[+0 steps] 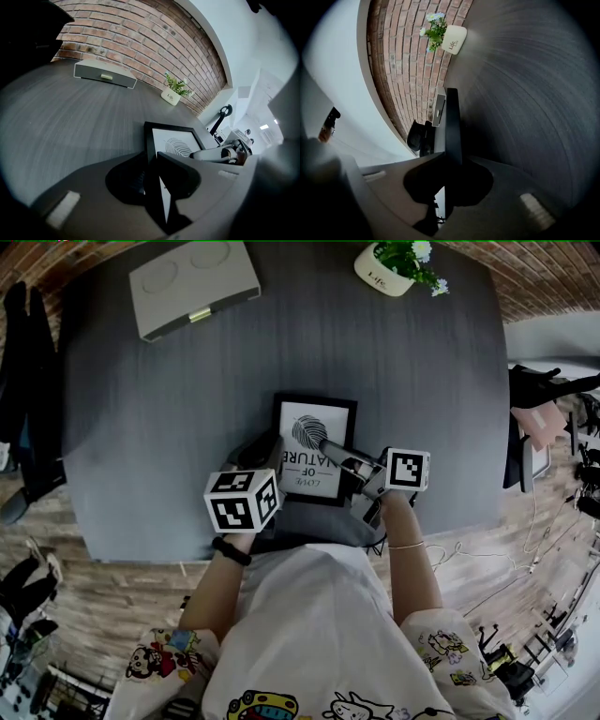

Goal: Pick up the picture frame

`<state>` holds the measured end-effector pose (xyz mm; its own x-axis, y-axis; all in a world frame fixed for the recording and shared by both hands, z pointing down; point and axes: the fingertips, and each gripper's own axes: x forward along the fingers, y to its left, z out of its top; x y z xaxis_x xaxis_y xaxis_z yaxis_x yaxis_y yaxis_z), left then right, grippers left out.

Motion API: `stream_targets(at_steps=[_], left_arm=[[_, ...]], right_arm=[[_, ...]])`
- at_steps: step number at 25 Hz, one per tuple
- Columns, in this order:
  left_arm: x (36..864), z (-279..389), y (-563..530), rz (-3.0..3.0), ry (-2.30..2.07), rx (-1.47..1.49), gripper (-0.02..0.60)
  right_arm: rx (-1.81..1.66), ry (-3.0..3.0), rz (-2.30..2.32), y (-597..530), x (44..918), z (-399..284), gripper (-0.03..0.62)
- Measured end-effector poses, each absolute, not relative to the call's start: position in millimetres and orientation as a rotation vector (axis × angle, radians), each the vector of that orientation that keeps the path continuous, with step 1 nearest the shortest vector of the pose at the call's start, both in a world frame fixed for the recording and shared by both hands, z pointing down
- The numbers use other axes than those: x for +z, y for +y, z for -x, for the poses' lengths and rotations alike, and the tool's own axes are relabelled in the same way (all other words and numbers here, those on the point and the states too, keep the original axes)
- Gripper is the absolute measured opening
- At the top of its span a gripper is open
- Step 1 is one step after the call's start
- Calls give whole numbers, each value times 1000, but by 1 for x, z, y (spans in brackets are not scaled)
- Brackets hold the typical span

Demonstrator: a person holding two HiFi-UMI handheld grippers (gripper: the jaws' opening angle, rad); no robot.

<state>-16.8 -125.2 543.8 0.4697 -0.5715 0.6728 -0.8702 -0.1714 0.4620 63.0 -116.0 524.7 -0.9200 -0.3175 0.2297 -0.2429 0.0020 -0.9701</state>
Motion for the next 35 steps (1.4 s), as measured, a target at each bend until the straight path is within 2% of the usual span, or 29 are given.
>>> stream_targets(at_steps=[9, 17, 35], left_arm=[[543, 19, -126, -1860, -1249, 413, 86], [528, 29, -127, -1891, -1275, 364, 118], [431, 43, -126, -2091, -1447, 245, 112]], right_arm=[[-2075, 2186, 580, -117, 519, -61, 14], [-2023, 2237, 569, -119, 507, -57, 12], [-1738, 2408, 631, -130, 437, -80, 14]])
